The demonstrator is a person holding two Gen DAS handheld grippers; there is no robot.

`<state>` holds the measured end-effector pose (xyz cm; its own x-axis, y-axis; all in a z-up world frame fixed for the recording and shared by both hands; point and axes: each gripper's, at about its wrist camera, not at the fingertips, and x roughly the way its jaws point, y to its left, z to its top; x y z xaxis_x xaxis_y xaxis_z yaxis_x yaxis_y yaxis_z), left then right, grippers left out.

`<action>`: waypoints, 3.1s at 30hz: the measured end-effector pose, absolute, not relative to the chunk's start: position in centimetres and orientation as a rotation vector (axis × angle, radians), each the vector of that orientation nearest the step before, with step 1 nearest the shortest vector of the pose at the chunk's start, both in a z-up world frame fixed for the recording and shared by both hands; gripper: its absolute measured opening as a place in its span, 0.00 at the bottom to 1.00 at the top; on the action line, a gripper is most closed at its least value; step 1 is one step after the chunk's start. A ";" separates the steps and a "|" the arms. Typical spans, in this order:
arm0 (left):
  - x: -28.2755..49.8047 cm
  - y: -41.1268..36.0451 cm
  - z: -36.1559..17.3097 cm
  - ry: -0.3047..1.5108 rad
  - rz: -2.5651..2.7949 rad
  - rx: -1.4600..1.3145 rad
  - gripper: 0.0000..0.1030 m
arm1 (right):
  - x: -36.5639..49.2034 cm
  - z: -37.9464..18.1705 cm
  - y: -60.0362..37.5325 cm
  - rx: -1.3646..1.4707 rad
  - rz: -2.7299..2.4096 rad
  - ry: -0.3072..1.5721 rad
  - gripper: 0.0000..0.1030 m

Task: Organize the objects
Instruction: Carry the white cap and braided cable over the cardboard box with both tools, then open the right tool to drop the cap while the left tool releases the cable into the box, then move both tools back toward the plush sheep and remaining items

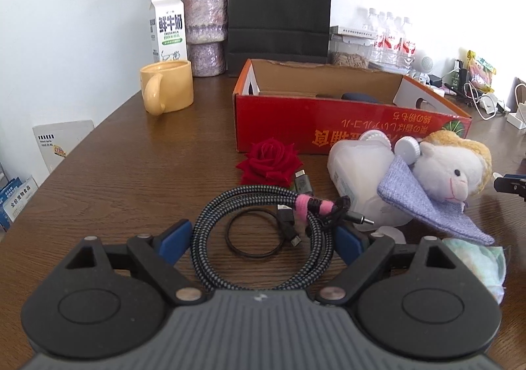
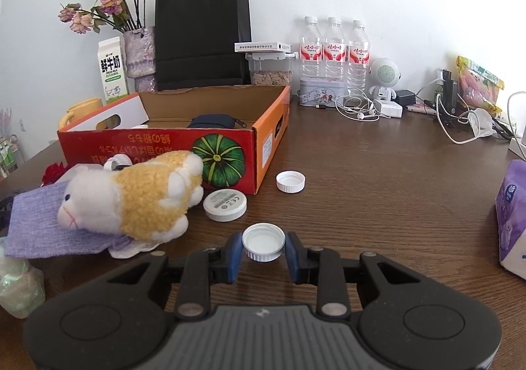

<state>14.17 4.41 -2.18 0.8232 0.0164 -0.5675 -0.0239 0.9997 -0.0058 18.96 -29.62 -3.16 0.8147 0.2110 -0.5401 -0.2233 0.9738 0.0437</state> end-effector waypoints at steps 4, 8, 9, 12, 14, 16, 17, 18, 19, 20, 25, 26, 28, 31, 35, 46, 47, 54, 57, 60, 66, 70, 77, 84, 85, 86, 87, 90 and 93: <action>13.7 4.4 -0.7 0.564 0.028 -0.014 0.88 | 17.8 -2.2 -29.2 -0.032 0.253 0.539 0.26; 13.9 4.2 0.9 0.515 0.022 -0.011 0.88 | 17.2 -0.6 -28.5 -0.043 0.279 0.493 0.26; 14.0 4.1 1.3 0.504 0.020 -0.010 0.88 | 17.2 -0.2 -28.3 -0.047 0.286 0.482 0.26; 14.6 3.5 2.6 0.467 0.005 -0.005 0.88 | 17.4 1.0 -27.5 -0.058 0.309 0.452 0.26; 15.2 3.0 3.3 0.444 -0.003 -0.002 0.88 | 17.8 1.6 -26.8 -0.064 0.322 0.435 0.26; 16.0 2.4 4.1 0.424 -0.013 -0.002 0.88 | 18.4 2.2 -26.1 -0.068 0.333 0.420 0.26; 16.4 2.1 4.4 0.416 -0.019 -0.003 0.88 | 18.7 2.5 -25.8 -0.068 0.339 0.412 0.26; 16.9 1.8 4.7 0.408 -0.024 -0.004 0.88 | 19.0 2.7 -25.5 -0.067 0.344 0.406 0.26; 17.5 1.5 4.9 0.404 -0.027 -0.008 0.88 | 19.5 3.0 -25.1 -0.065 0.350 0.400 0.26; 18.1 1.2 5.2 0.401 -0.030 -0.012 0.88 | 19.9 3.1 -24.8 -0.063 0.353 0.395 0.26; 20.8 0.0 6.0 0.383 -0.054 -0.040 0.88 | 22.4 3.8 -23.1 -0.059 0.362 0.382 0.26; 21.3 -0.2 6.1 0.383 -0.056 -0.042 0.88 | 23.0 3.8 -22.9 -0.058 0.362 0.382 0.26; 22.4 -0.7 6.1 0.385 -0.063 -0.044 0.88 | 24.1 4.0 -22.4 -0.051 0.363 0.380 0.26; 24.1 -1.2 6.1 0.383 -0.069 -0.046 0.88 | 26.0 4.1 -21.8 -0.036 0.358 0.373 0.26; 26.4 -1.6 6.0 0.388 -0.071 -0.052 0.88 | 28.3 4.4 -20.8 -0.034 0.352 0.371 0.26; 32.4 -1.9 4.1 0.444 -0.050 -0.050 0.88 | 33.5 2.2 -19.9 -0.040 0.306 0.419 0.26; 32.6 -1.9 3.8 0.453 -0.050 -0.047 0.88 | 33.6 1.9 -20.0 -0.039 0.305 0.428 0.26; 33.3 -1.8 2.8 0.482 -0.043 -0.044 0.98 | 34.0 0.9 -20.6 -0.016 0.306 0.462 0.28; 33.0 -1.9 2.8 0.462 -0.023 -0.041 1.00 | 33.8 1.0 -21.0 -0.003 0.284 0.457 0.75; 33.0 -1.8 2.8 0.465 -0.017 -0.049 1.00 | 33.4 1.2 -21.3 -0.002 0.246 0.417 0.98; 33.0 -1.9 3.0 0.471 -0.012 -0.047 1.00 | 33.2 1.4 -21.3 -0.006 0.247 0.417 0.98; 32.9 -1.9 3.0 0.469 -0.016 -0.047 1.00 | 33.1 1.5 -21.2 -0.008 0.250 0.415 0.99; 32.3 -1.9 3.5 0.455 -0.027 -0.055 1.00 | 32.6 1.7 -21.4 -0.007 0.245 0.413 0.99; 30.4 -1.9 4.7 0.415 -0.032 -0.048 1.00 | 31.1 2.5 -21.8 -0.010 0.248 0.383 1.00; 30.1 -1.9 4.9 0.409 -0.032 -0.047 1.00 | 30.7 2.6 -21.9 -0.011 0.250 0.378 1.00; 29.7 -1.9 5.1 0.404 -0.032 -0.046 1.00 | 30.4 2.7 -21.9 -0.013 0.253 0.373 1.00; 29.4 -1.8 5.2 0.398 -0.034 -0.046 1.00 | 30.0 2.8 -22.0 -0.014 0.254 0.368 1.00; 28.2 -1.6 5.4 0.389 -0.034 -0.049 1.00 | 29.0 3.1 -22.2 -0.019 0.255 0.357 1.00; 27.2 -1.3 5.6 0.386 -0.035 -0.050 1.00 | 27.8 3.3 -22.4 -0.024 0.257 0.350 1.00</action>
<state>27.16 -1.30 5.58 0.9259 -0.0435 -0.3752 0.0245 0.9982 -0.0553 27.77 -22.43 3.28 0.9074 0.2445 -0.3418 -0.2529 0.9673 0.0207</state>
